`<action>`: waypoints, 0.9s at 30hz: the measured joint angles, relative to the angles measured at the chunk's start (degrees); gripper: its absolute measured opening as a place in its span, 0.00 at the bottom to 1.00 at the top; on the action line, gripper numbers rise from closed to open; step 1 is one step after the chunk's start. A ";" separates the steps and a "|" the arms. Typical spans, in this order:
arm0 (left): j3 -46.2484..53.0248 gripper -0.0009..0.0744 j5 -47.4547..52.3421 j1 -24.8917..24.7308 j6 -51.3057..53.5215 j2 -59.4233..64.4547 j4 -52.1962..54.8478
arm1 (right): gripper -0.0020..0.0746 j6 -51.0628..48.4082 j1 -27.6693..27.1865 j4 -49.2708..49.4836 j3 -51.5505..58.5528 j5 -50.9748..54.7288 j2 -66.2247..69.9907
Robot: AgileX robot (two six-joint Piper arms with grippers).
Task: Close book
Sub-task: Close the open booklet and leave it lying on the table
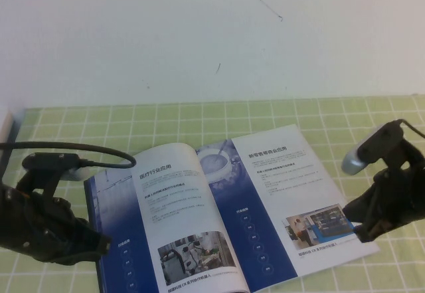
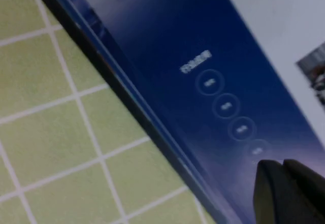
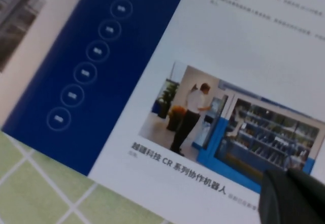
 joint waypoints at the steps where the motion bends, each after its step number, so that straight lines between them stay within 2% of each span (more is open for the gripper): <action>1: -0.41 0.01 -0.30 -0.07 -0.18 0.89 0.69 | 0.02 -1.01 0.45 0.11 0.00 -1.16 1.70; 10: -0.57 0.01 -10.71 -0.15 -10.13 3.77 8.18 | 0.02 -4.59 0.71 0.64 -0.31 -7.05 12.18; 27: -0.76 0.01 -15.87 -0.15 -12.51 15.38 8.18 | 0.02 -4.86 0.60 2.00 -1.72 -5.91 14.86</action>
